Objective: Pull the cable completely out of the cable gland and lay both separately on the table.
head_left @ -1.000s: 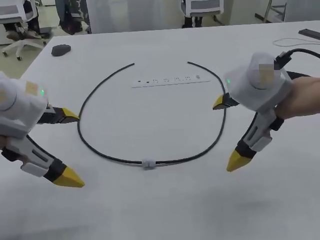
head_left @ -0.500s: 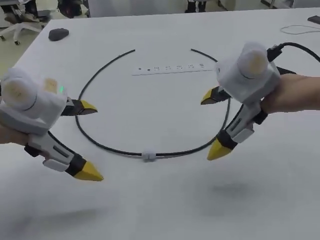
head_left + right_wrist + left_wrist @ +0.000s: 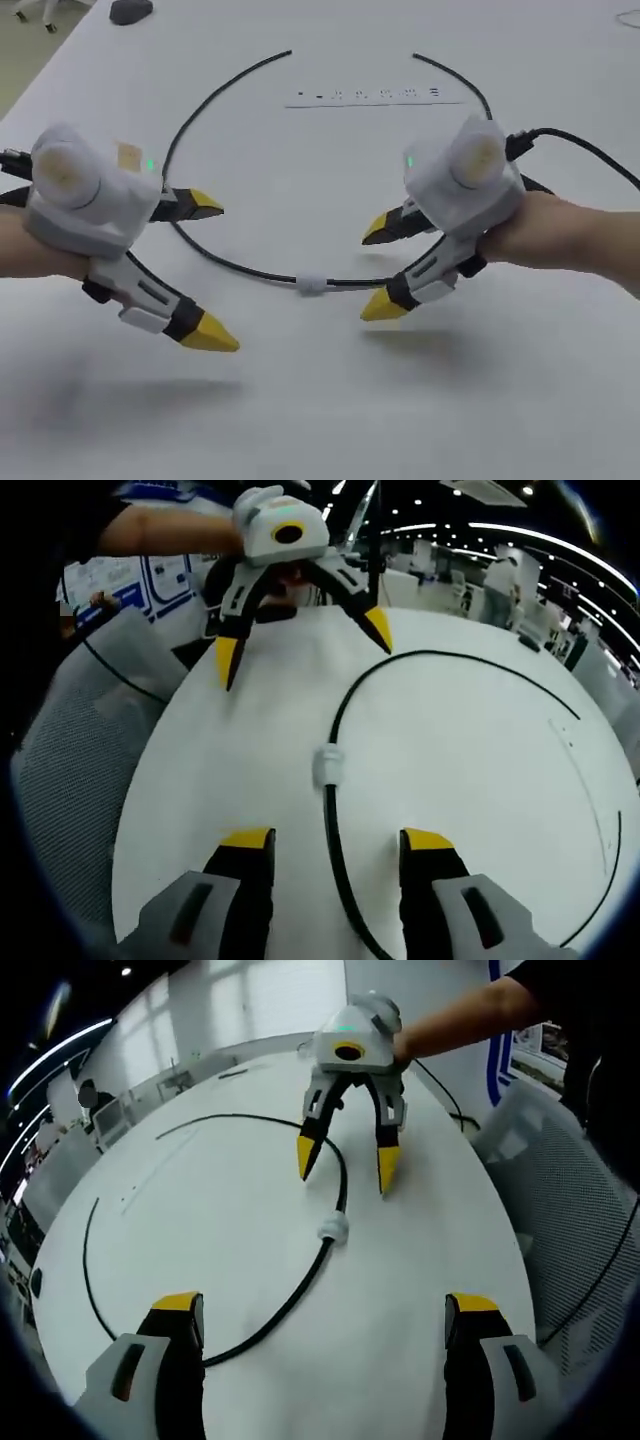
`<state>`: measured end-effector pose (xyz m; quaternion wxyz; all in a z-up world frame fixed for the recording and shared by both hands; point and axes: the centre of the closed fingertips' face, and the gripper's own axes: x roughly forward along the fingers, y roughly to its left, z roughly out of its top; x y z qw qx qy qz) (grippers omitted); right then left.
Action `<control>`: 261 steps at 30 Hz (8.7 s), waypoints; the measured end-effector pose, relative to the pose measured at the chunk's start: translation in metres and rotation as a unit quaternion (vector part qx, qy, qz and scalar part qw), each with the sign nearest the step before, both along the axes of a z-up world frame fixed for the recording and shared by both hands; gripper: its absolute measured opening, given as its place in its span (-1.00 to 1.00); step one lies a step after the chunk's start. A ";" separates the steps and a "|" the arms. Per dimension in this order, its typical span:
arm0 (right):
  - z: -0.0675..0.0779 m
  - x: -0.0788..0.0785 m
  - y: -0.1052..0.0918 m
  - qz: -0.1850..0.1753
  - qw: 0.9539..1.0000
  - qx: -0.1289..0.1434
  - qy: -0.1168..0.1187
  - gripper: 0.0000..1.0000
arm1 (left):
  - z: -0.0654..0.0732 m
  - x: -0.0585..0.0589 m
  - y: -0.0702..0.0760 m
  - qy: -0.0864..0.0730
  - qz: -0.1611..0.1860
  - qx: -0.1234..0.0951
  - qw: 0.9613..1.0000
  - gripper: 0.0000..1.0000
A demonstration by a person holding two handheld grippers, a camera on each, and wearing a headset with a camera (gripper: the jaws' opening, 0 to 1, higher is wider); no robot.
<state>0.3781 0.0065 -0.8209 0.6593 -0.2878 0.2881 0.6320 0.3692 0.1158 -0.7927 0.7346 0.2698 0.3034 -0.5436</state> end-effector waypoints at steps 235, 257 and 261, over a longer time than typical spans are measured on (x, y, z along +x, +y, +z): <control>0.016 -0.092 -0.234 -0.457 0.888 -0.036 -0.041 -0.97 | 0.087 -0.083 -0.090 0.071 0.067 -0.292 0.951 -0.71; 0.108 -0.098 -0.051 -0.209 0.973 0.050 -0.079 -0.66 | 0.097 -0.092 -0.125 0.069 0.044 -0.306 0.949 -0.71; 0.105 -0.101 -0.040 -0.174 0.980 0.036 -0.092 -0.79 | 0.098 -0.092 -0.127 0.070 0.040 -0.306 0.949 -0.71</control>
